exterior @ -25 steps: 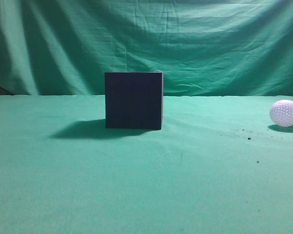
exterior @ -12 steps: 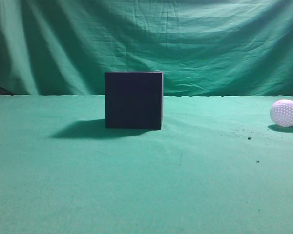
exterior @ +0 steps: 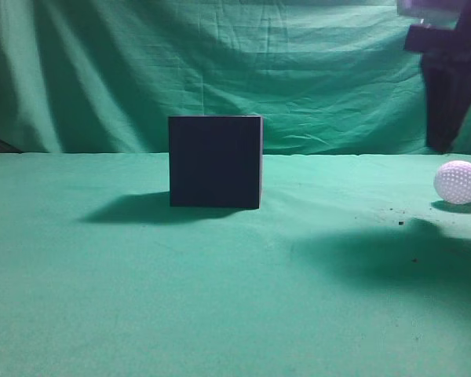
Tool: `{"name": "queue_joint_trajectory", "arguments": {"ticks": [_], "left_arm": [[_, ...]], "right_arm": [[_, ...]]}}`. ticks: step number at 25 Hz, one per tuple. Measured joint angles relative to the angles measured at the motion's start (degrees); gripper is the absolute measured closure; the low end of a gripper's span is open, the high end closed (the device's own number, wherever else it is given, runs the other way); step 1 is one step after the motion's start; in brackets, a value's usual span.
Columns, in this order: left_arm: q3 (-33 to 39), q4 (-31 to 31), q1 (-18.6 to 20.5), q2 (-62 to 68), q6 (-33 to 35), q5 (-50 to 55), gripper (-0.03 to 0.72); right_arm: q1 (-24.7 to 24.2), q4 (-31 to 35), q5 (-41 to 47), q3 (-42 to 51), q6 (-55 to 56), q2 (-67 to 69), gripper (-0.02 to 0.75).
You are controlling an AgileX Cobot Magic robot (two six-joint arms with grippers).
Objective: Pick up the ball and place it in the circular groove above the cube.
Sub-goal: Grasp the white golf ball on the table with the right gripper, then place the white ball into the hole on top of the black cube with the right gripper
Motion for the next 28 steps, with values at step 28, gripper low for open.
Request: {"name": "queue_joint_trajectory", "arguments": {"ticks": [28], "left_arm": [[0.0, 0.0, 0.0, 0.0, 0.0, 0.0, 0.688]], "right_arm": [[4.8, 0.6, 14.0, -26.5, 6.2, 10.6, 0.428]]}}
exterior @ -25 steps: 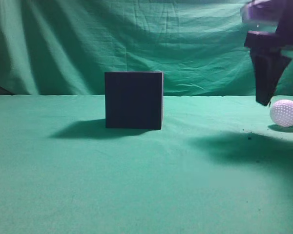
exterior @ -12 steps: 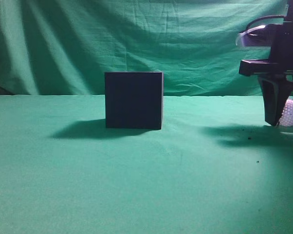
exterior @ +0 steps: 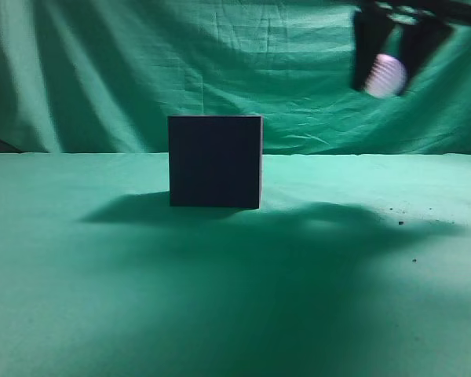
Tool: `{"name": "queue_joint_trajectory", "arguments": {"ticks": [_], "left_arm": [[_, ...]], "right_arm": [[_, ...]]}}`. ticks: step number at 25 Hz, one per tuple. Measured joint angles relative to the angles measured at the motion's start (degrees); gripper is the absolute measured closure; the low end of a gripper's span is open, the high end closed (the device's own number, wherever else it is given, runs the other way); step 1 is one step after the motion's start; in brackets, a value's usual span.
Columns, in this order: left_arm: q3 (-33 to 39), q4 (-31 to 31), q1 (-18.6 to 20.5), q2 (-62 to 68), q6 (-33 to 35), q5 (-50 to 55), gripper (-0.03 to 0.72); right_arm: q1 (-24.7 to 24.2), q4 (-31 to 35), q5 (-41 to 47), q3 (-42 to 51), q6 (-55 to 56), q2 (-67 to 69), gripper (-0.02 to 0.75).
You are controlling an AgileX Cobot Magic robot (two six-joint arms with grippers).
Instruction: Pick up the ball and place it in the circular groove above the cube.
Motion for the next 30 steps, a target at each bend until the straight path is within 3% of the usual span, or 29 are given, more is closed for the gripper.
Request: {"name": "queue_joint_trajectory", "arguments": {"ticks": [7, 10, 23, 28, 30], "left_arm": [[0.0, 0.0, 0.0, 0.0, 0.0, 0.0, 0.688], [0.0, 0.0, 0.0, 0.0, 0.0, 0.0, 0.688], [0.0, 0.0, 0.0, 0.0, 0.0, 0.0, 0.688], [0.0, 0.0, 0.0, 0.0, 0.0, 0.0, 0.688], [0.0, 0.0, 0.0, 0.0, 0.0, 0.0, 0.688]], "right_arm": [[15.3, -1.1, -1.7, -5.6, -2.2, 0.6, 0.428], [18.6, -2.6, -3.3, -7.1, -2.5, 2.9, 0.428], [19.3, -3.8, -5.9, -9.8, -2.4, 9.7, 0.428], [19.3, -3.8, -6.1, -10.1, -2.6, 9.7, 0.195], [19.3, -3.9, -5.1, -11.4, -2.6, 9.7, 0.178]]}}
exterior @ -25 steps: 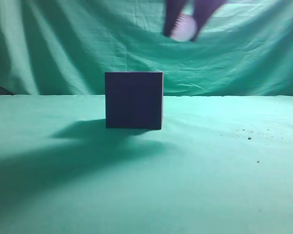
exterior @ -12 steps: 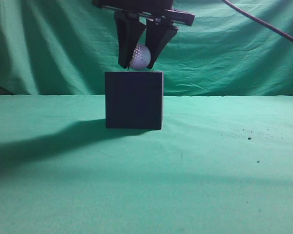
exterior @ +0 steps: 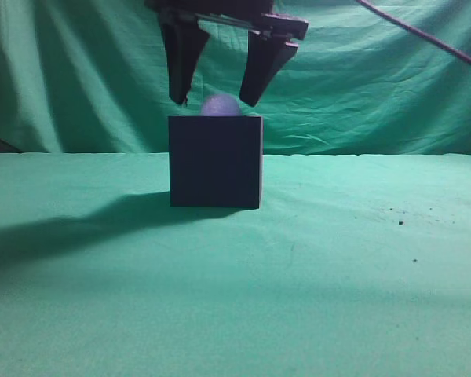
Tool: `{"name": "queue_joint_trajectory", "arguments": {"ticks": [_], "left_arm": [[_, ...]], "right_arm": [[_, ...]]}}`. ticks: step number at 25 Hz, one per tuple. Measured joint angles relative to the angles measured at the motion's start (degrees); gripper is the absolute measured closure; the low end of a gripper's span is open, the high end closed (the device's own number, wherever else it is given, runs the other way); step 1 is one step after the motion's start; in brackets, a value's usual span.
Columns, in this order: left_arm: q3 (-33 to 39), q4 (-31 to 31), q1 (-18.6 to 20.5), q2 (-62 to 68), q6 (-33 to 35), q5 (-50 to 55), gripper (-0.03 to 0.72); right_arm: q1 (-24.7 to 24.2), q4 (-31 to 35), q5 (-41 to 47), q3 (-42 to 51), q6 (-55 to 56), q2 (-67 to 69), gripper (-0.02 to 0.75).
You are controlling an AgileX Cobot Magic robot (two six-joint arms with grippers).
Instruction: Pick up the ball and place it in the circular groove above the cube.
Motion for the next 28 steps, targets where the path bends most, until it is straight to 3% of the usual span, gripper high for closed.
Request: {"name": "queue_joint_trajectory", "arguments": {"ticks": [3, 9, 12, 22, 28], "left_arm": [[0.0, 0.0, 0.0, 0.0, 0.0, 0.0, 0.688], [0.0, 0.0, 0.0, 0.0, 0.0, 0.0, 0.688], [0.0, 0.0, 0.0, 0.0, 0.0, 0.0, 0.688], [0.0, 0.0, 0.0, 0.0, 0.0, 0.0, 0.688], [0.0, 0.0, 0.0, 0.0, 0.0, 0.0, 0.688]], "right_arm": [[0.0, -0.2, 4.2, -4.1, 0.1, 0.0, 0.178], [0.0, -4.1, 17.0, -14.6, 2.2, 0.0, 0.625], [0.0, -5.2, 18.7, -16.8, 3.4, -0.6, 0.738], [0.0, -4.7, 19.7, -16.1, 7.7, -15.5, 0.738], [0.0, -4.6, 19.9, -1.3, 9.1, -32.7, 0.738]]}}
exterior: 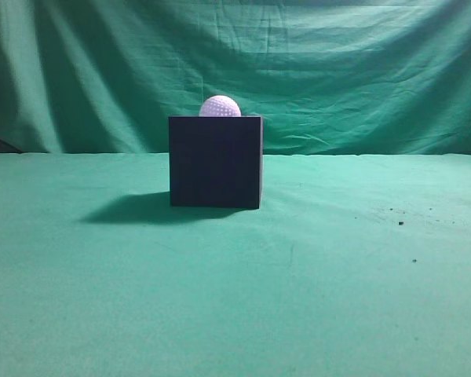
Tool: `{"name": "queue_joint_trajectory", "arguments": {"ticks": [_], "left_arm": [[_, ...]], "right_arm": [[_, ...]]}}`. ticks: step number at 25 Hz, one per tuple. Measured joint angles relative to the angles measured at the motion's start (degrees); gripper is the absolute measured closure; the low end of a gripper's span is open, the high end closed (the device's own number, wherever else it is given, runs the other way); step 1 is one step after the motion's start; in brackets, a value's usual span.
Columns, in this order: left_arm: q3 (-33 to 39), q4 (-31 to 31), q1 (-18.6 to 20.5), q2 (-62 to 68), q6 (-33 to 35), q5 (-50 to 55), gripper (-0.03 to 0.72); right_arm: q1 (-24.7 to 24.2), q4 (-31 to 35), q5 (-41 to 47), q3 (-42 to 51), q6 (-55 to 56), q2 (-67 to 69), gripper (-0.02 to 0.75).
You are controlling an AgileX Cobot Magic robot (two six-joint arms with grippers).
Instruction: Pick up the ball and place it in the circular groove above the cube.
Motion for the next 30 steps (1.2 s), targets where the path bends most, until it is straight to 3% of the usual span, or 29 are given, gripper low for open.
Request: {"name": "queue_joint_trajectory", "arguments": {"ticks": [5, 13, 21, 30], "left_arm": [[0.0, 0.0, 0.0, 0.0, 0.0, 0.0, 0.688], [0.0, 0.0, 0.0, 0.0, 0.0, 0.0, 0.688], [0.0, 0.0, 0.0, 0.0, 0.0, 0.0, 0.688], [0.0, 0.0, 0.0, 0.0, 0.0, 0.0, 0.688]], "right_arm": [[0.0, -0.2, -0.9, 17.4, 1.6, -15.0, 0.738], [0.0, 1.3, -12.6, 41.8, 2.2, -38.5, 0.738], [0.0, 1.9, -13.6, 51.6, 2.4, -55.1, 0.738], [-0.3, -2.3, -25.1, 65.1, 2.3, -66.3, 0.738]]}}
